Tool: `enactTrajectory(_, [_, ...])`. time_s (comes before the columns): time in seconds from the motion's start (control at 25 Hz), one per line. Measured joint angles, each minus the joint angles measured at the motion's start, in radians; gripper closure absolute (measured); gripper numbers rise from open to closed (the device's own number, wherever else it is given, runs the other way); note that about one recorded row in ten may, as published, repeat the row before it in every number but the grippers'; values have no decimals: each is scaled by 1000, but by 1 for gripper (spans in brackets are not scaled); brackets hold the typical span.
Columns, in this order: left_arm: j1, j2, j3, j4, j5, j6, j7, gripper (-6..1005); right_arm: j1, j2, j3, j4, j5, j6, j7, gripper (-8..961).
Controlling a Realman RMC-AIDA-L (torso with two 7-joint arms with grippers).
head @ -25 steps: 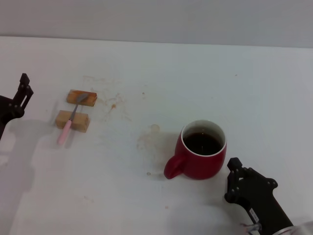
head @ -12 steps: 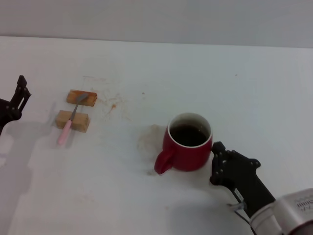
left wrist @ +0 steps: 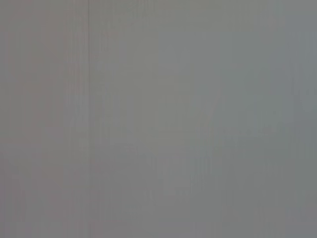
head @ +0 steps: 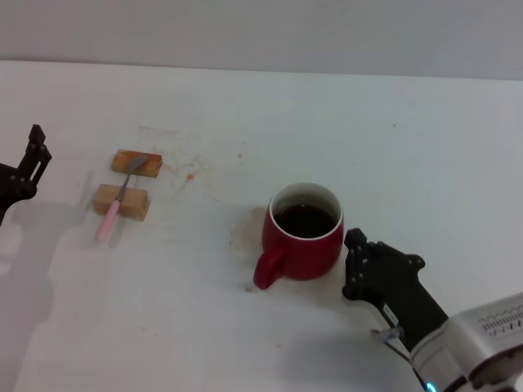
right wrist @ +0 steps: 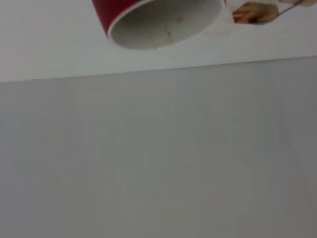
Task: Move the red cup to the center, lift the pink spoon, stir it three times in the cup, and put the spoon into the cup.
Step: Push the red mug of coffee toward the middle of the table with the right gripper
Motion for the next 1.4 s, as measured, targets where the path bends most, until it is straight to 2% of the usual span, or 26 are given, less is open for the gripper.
enactTrajectory(0.2, [-2, 0, 3, 1, 2, -5, 0, 184, -53, 0, -6, 8, -55, -1, 0, 952])
enactTrajectory(0.4, [-5, 0, 1, 6, 4, -5, 0, 184, -67, 0, 3, 8, -78, 1, 0, 952])
enactTrajectory(0.92, [-1, 1, 1, 11, 3, 1, 0, 184, 27, 0, 30, -7, -81, 87, 0, 952])
enactTrajectory(1.4, [-6, 0, 2, 11, 3, 1, 0, 183, 74, 0, 65, -40, -82, 103, 0, 952])
